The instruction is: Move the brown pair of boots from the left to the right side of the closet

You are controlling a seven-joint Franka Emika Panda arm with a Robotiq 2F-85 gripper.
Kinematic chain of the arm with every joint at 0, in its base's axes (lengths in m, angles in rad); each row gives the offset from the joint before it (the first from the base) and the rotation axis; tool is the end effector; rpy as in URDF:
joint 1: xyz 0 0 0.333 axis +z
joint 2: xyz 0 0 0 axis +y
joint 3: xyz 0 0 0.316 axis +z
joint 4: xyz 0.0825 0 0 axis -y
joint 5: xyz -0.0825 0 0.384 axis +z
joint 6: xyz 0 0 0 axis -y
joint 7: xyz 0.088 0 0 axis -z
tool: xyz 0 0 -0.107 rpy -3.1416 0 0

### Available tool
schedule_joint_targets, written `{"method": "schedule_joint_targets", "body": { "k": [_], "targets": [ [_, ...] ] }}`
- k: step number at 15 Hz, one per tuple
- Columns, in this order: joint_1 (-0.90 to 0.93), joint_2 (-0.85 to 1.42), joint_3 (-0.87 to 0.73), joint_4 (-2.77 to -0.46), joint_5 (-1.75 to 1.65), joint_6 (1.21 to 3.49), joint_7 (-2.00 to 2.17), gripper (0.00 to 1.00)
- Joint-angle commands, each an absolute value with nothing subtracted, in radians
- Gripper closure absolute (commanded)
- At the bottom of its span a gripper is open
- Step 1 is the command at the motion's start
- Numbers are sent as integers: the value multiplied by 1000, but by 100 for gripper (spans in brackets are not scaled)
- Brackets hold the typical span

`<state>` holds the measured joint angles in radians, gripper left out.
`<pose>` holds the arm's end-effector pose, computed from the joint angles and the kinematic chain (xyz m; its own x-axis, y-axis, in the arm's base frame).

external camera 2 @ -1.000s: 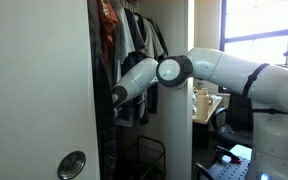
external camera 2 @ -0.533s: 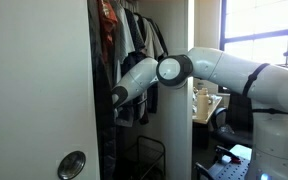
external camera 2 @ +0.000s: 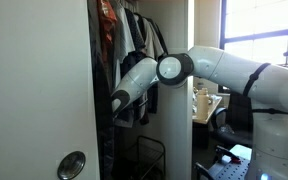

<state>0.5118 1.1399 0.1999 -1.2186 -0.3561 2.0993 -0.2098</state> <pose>0.5712 0.4278 0.0592 0.4887 0.8372 -0.2456 0.8664 -0.4987 0.0241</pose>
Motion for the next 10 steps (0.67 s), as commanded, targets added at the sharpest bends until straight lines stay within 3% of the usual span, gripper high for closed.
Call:
{"method": "schedule_joint_targets", "body": {
  "k": [1, 6, 7, 8, 10],
  "targets": [
    [560, 1128, 157, -1303, -440, 2127, -191, 0],
    [580, 1126, 157, -1340, -508, 2146, -185, 0],
    [581, 1127, 162, -1341, -512, 2145, -186, 7],
    [581, 1127, 167, -1338, -513, 2142, -185, 28],
    [583, 1126, 175, -1330, -503, 2137, -179, 32]
  ]
}}
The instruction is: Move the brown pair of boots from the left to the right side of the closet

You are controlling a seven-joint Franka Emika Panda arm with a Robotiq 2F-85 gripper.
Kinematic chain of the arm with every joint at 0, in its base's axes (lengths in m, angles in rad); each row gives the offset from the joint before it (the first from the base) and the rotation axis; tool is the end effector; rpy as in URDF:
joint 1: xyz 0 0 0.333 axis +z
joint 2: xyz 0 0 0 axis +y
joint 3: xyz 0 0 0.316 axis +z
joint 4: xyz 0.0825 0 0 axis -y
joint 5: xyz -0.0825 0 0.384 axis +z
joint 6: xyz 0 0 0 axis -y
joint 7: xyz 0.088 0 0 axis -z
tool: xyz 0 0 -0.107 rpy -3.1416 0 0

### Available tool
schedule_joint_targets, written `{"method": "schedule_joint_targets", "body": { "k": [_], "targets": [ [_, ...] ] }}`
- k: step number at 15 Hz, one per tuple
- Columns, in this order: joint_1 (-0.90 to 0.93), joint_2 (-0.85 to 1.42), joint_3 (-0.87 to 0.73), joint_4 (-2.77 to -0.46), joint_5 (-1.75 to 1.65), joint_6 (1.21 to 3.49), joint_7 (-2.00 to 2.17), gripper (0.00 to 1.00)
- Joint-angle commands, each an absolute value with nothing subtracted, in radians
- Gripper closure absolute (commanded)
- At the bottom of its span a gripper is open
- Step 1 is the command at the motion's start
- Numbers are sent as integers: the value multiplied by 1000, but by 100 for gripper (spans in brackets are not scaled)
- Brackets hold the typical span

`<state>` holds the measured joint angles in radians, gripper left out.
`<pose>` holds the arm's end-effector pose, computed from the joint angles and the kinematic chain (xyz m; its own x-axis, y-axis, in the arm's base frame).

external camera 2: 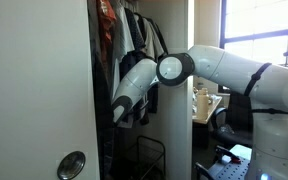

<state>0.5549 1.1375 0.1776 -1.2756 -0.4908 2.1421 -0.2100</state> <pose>0.5498 0.4347 0.0407 0.3800 0.8785 -0.2896 0.9250 -0.3630 0.1125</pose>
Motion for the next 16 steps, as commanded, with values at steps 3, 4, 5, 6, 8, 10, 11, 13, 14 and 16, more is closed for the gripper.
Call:
{"method": "schedule_joint_targets", "body": {
  "k": [3, 4, 5, 6, 8, 10, 11, 13, 14, 16],
  "targets": [
    [591, 1125, 177, -1326, -504, 2144, -177, 54],
    [593, 1126, 179, -1326, -504, 2143, -179, 61],
    [594, 1127, 181, -1327, -503, 2141, -181, 69],
    [595, 1127, 185, -1332, -500, 2138, -180, 76],
    [593, 1125, 196, -1347, -494, 2138, -175, 89],
    [590, 1122, 207, -1360, -482, 2138, -166, 98],
    [588, 1122, 211, -1364, -477, 2139, -160, 100],
    [575, 1117, 221, -1361, -451, 2140, -143, 96],
    [565, 1112, 228, -1359, -430, 2141, -132, 96],
    [546, 1101, 241, -1356, -385, 2149, -105, 96]
  ]
}}
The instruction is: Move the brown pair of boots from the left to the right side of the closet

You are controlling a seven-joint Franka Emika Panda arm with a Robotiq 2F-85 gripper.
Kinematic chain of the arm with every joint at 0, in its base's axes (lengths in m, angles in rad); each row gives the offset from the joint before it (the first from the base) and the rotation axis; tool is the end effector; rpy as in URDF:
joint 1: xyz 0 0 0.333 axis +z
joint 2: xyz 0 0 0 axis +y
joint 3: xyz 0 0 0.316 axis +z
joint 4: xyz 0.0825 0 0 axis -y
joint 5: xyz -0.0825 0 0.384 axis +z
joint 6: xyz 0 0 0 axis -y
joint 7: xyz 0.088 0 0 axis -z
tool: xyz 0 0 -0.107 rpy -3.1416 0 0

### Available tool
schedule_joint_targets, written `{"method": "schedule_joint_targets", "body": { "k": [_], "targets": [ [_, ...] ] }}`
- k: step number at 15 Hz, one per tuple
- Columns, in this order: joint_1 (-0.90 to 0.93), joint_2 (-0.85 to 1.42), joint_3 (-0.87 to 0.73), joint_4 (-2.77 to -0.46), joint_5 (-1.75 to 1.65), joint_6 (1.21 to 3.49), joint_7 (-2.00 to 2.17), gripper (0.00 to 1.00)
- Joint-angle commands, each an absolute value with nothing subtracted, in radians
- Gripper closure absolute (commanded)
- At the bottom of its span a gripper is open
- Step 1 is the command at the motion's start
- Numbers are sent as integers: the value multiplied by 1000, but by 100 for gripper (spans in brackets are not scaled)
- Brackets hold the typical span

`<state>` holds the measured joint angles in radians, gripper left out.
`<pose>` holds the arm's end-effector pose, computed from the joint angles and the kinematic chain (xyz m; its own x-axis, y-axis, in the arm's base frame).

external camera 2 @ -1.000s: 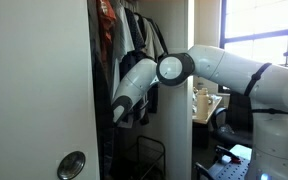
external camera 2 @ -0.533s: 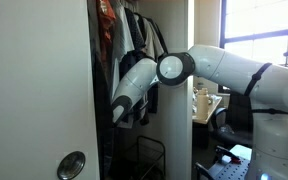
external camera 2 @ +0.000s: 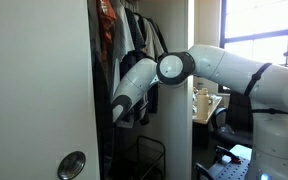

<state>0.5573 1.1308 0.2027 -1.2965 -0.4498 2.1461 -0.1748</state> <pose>0.5343 0.4465 0.0396 0.4121 0.8690 -0.2741 0.9098 -0.4087 0.0721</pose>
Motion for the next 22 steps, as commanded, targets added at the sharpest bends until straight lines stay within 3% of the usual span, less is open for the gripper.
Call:
{"method": "schedule_joint_targets", "body": {
  "k": [1, 11, 22],
  "targets": [
    [536, 1092, 249, -1352, -362, 2154, -95, 96],
    [409, 1025, 361, -1393, -143, 2357, 14, 96],
    [354, 899, 350, -1440, -169, 2552, 80, 97]
  ]
}}
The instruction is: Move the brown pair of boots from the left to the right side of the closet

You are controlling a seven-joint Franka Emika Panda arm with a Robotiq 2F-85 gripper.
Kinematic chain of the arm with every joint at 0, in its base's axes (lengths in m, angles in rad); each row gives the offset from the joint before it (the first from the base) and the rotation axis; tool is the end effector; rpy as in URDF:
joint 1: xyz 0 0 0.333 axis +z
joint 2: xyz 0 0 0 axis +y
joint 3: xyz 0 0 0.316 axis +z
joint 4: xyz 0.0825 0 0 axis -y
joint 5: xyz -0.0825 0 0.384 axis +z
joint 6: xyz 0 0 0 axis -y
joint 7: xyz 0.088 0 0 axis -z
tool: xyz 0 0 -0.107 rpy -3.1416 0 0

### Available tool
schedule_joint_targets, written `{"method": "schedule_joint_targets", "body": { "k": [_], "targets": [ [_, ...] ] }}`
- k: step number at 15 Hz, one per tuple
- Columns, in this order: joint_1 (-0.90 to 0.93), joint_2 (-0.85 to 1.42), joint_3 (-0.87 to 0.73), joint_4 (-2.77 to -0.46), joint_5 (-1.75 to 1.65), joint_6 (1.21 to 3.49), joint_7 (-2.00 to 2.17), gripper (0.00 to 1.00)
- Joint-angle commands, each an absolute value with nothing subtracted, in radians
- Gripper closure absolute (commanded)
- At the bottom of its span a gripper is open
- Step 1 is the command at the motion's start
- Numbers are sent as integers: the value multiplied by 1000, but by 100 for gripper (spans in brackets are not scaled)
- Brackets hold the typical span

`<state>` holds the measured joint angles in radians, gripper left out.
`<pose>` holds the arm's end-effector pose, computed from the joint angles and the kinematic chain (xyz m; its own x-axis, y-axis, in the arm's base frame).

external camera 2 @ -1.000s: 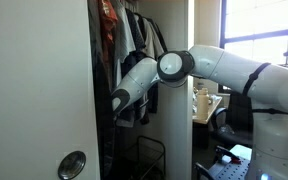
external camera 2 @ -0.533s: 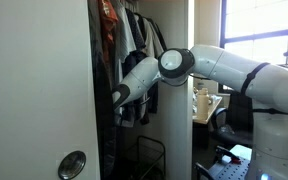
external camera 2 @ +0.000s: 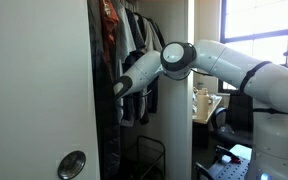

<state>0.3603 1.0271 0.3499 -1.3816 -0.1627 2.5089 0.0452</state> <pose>0.5952 0.4374 0.1283 0.8207 0.5527 0.1452 0.5713 -0.7986 -0.1895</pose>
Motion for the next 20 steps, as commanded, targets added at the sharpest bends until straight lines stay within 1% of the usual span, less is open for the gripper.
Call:
{"method": "schedule_joint_targets", "body": {
  "k": [1, 6, 12, 13, 20],
  "targets": [
    [355, 893, 344, -1436, -174, 2558, 79, 97],
    [367, 851, 298, -1444, -223, 2558, 85, 97],
    [363, 767, 227, -1546, -275, 2594, 139, 97],
    [389, 748, 182, -1560, -237, 2601, 134, 97],
    [410, 624, 40, -1716, -265, 2646, 212, 97]
  ]
}}
